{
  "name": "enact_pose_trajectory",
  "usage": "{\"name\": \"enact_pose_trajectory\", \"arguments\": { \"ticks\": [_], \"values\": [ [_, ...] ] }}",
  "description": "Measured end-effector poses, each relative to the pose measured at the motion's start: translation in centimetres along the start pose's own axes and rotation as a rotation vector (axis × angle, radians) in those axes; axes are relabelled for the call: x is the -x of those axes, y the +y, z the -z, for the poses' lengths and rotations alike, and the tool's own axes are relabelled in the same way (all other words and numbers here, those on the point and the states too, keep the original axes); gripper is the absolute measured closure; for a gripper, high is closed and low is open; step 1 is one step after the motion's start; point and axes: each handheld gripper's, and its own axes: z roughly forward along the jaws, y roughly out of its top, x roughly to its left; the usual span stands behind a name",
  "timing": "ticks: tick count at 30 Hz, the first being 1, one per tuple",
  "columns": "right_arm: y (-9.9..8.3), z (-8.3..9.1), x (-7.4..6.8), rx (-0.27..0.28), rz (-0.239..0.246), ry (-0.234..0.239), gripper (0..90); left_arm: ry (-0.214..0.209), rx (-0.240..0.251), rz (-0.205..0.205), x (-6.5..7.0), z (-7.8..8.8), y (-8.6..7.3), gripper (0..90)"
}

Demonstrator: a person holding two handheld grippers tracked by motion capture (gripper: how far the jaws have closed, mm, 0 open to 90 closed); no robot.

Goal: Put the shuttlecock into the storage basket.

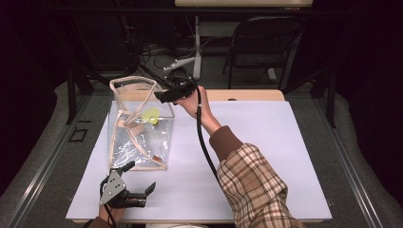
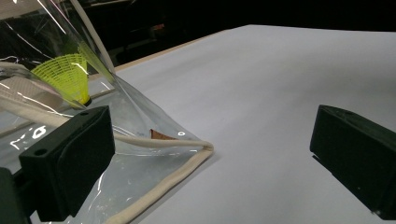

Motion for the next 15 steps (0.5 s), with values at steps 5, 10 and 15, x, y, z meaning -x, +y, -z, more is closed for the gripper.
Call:
{"name": "enact_pose_trajectory", "arguments": {
  "ticks": [5,10,15],
  "values": [
    [-0.9,1.0,0.4,0.002,0.003,0.005,11.8,0.002,-0.001,-0.004,0.0,0.1,0.0,0.0],
    [-1.7,1.6,0.6,0.004,0.007,0.016,7.6,0.002,-0.002,-0.003,0.0,0.0,0.0,0.0],
    [-2.5,2.3,0.8,0.008,0.008,0.023,4.8,0.001,-0.004,-0.007,0.0,0.0,0.0,0.0]
  ]
}}
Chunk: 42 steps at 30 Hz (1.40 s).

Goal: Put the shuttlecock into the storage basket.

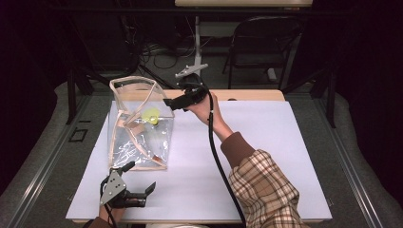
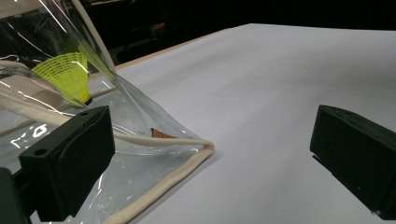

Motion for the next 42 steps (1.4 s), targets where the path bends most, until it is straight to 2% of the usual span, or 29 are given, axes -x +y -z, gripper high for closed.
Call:
{"name": "enact_pose_trajectory", "arguments": {
  "ticks": [24,42],
  "values": [
    [-4.8,4.8,0.4,0.026,0.005,-0.015,1.4,-0.006,0.001,0.0,0.1,0.0,0.0,0.0],
    [-8.6,8.8,-0.3,0.049,0.012,-0.043,1.3,-0.006,0.001,-0.001,0.1,0.1,0.0,0.0]
  ]
}}
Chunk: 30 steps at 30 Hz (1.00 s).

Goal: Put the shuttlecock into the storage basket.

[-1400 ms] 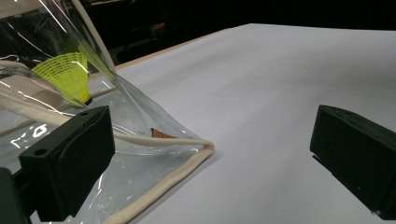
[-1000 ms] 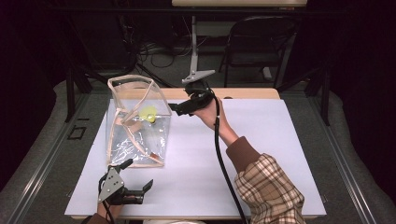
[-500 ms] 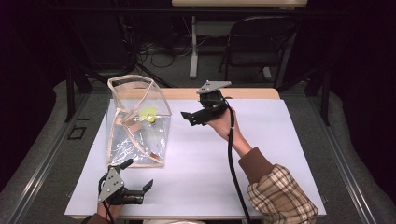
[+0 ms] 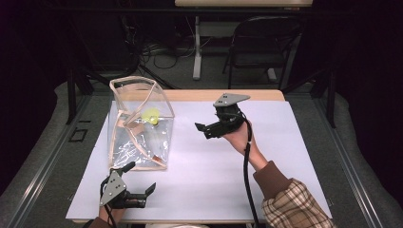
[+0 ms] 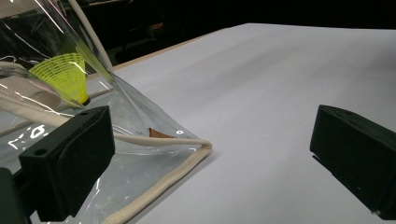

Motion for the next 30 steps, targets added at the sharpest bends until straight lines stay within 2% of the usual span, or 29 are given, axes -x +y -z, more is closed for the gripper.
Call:
{"name": "enact_pose_trajectory", "arguments": {
  "ticks": [30],
  "values": [
    [-6.6,5.0,-1.5,-0.009,-0.006,-0.047,1.3,0.004,-0.002,0.0,0.0,0.0,0.0,0.0]
  ]
}}
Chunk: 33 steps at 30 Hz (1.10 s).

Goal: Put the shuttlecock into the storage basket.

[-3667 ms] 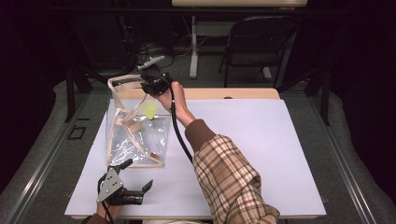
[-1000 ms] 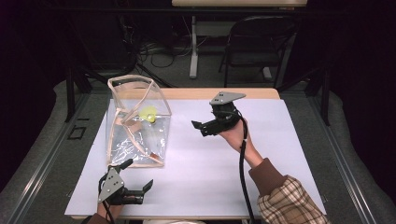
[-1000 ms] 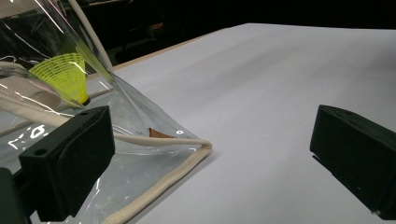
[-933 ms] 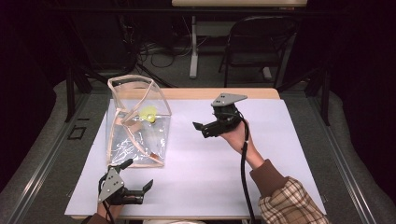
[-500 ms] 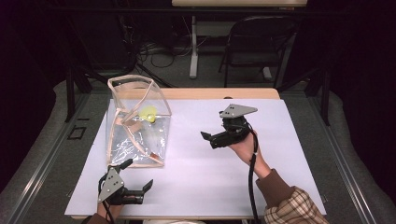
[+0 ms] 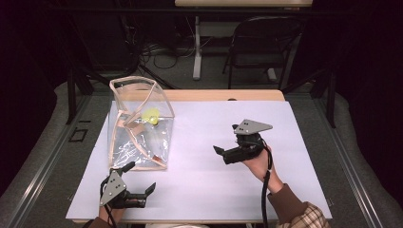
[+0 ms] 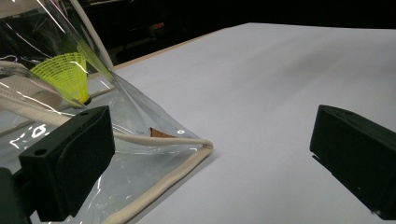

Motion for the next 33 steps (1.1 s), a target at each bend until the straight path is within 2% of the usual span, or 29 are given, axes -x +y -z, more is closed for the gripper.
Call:
{"name": "enact_pose_trajectory", "arguments": {
  "ticks": [20,33],
  "values": [
    [-4.1,2.5,-0.9,0.014,-0.011,-0.02,1.5,0.001,-0.001,0.0,0.0,0.0,0.0,0.0],
    [-6.6,3.8,-1.4,0.024,0.0,-0.04,1.8,0.001,-0.001,-0.002,0.0,0.0,0.0,0.0]
  ]
}}
